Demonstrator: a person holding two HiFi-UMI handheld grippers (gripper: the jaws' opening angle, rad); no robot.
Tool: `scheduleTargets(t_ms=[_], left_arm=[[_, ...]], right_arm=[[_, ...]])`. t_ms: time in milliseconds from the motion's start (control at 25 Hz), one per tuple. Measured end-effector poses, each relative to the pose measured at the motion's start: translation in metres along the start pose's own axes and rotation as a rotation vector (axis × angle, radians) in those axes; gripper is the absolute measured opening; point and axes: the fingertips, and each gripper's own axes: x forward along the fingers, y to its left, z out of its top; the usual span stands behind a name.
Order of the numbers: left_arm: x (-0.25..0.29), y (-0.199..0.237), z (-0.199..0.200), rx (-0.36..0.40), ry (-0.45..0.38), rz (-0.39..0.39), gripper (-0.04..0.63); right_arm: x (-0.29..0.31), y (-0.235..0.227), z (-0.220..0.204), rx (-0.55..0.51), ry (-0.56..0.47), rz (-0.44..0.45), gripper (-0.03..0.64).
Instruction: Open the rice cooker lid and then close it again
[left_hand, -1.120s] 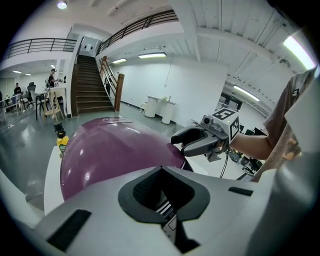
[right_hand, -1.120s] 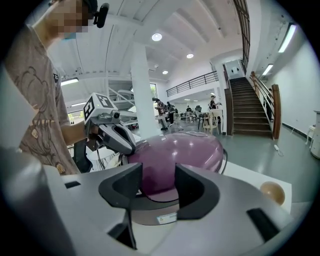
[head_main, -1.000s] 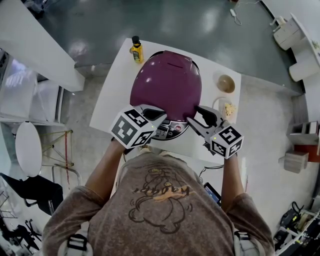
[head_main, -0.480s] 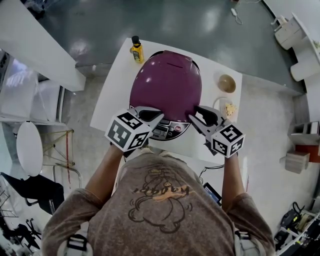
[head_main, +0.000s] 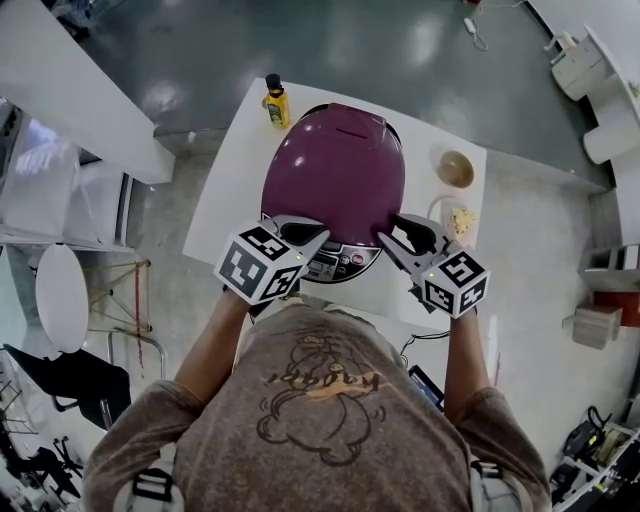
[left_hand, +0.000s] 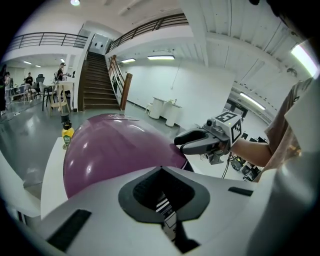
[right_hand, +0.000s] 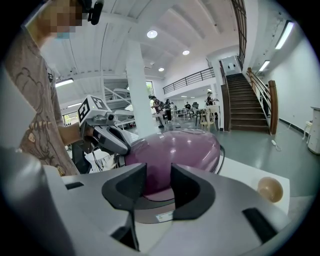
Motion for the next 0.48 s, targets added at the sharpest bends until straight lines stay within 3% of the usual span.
scheduleTargets(t_ms=[480], left_arm=[[-0.0010,-0.0011,0.0007,-0.038,-0.008,-0.003,0.018]], right_arm=[[-0.0006,-0.0021,0.0018,0.000,-0.024,-0.033,0.129]])
